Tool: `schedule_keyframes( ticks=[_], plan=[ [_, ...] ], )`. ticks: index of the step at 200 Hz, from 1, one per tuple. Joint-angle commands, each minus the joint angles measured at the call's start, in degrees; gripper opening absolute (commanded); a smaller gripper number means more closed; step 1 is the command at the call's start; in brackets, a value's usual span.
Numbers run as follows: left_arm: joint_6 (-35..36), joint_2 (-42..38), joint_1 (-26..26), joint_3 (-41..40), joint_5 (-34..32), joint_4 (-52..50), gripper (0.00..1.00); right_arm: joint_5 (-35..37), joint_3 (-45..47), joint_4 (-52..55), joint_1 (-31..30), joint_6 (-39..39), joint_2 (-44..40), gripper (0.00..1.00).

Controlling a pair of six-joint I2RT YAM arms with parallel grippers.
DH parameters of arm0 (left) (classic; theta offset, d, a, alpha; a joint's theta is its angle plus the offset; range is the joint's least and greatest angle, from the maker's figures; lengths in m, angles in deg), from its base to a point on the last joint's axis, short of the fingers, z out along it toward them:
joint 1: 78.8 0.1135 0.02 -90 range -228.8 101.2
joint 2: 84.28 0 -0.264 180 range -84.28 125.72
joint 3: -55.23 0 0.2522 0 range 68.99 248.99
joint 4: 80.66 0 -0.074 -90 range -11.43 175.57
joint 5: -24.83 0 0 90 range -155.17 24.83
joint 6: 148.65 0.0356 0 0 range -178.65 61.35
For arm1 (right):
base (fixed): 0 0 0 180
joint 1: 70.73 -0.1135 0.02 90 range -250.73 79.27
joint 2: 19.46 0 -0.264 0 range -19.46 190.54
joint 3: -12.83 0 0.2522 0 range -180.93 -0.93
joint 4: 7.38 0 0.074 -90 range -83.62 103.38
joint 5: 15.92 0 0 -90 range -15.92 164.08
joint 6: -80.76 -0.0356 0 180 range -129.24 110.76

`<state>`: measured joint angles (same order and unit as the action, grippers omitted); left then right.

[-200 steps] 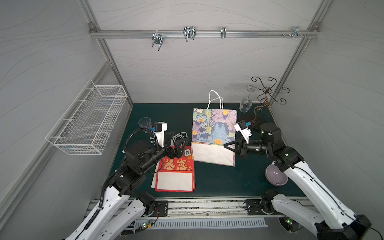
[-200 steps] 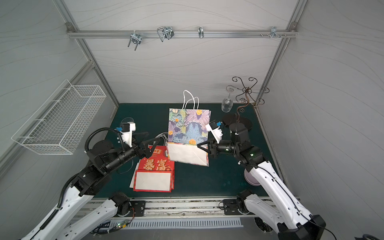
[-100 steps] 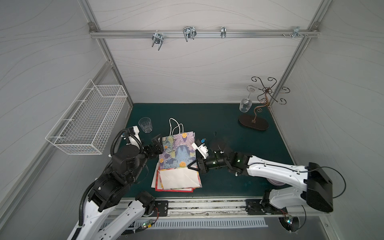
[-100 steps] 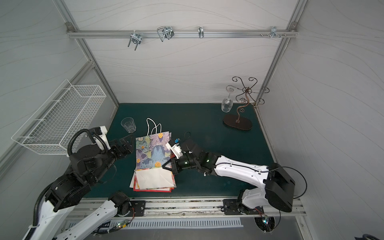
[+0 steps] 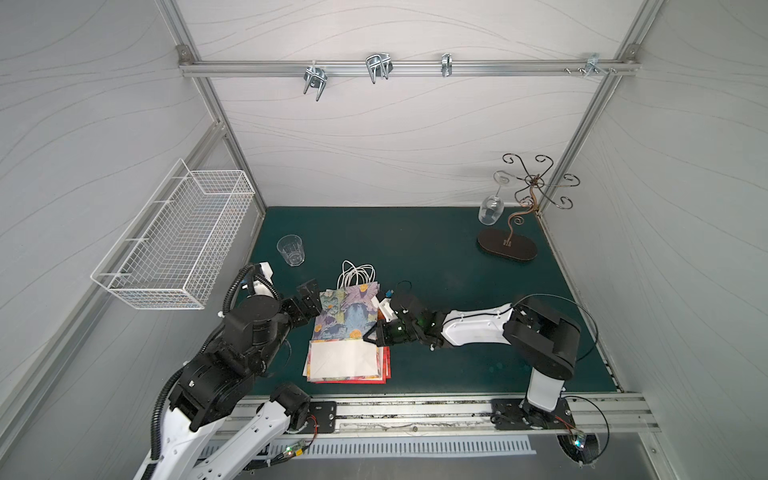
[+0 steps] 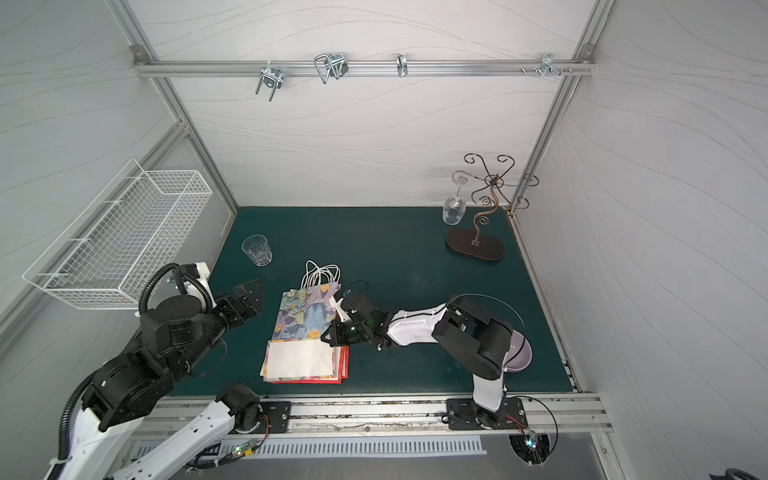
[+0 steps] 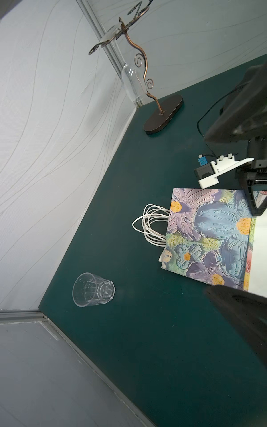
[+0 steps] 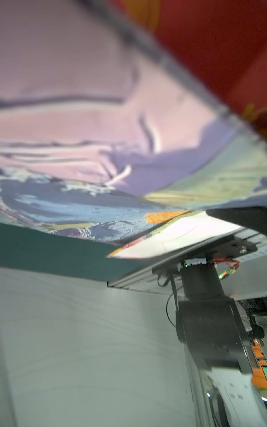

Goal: Put away the paper bag
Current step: Place the paper bag at the center of the board, then reset both arms

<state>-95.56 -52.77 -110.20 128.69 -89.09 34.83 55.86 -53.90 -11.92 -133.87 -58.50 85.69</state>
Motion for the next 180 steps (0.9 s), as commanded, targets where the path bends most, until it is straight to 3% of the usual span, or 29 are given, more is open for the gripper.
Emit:
schedule_keyframes(
  ticks=[1,56,81,103,119,142,162,180],
  plan=[
    [-2.1,0.9,0.2,-0.7,-3.4,-0.4,0.97,4.8,-2.6,10.4,-0.1,6.1,0.4,0.11],
    [-1.8,3.9,1.2,-5.2,-7.7,1.3,0.97,12.6,-5.6,22.8,0.3,12.9,-4.7,0.63],
    [2.9,4.8,6.0,-9.1,-7.0,6.3,0.99,16.2,-4.0,27.1,3.0,15.0,-14.5,0.83],
    [11.1,4.9,12.7,-13.9,-7.4,14.1,0.99,20.3,-1.9,32.9,7.7,21.1,-26.4,0.95],
    [15.9,5.1,19.1,-18.6,-3.6,21.6,0.99,23.8,0.6,37.1,14.8,25.8,-34.9,0.99],
    [20.5,6.7,27.5,-26.2,3.2,33.5,0.99,25.0,7.0,36.2,31.1,30.4,-44.0,0.99],
    [24.3,9.3,32.6,-32.2,7.3,43.4,0.99,25.9,12.1,30.2,43.9,36.6,-45.8,0.99],
    [28.5,11.8,34.5,-37.0,9.2,53.1,0.99,26.7,17.5,20.2,51.6,43.8,-43.5,0.99]
  ],
)
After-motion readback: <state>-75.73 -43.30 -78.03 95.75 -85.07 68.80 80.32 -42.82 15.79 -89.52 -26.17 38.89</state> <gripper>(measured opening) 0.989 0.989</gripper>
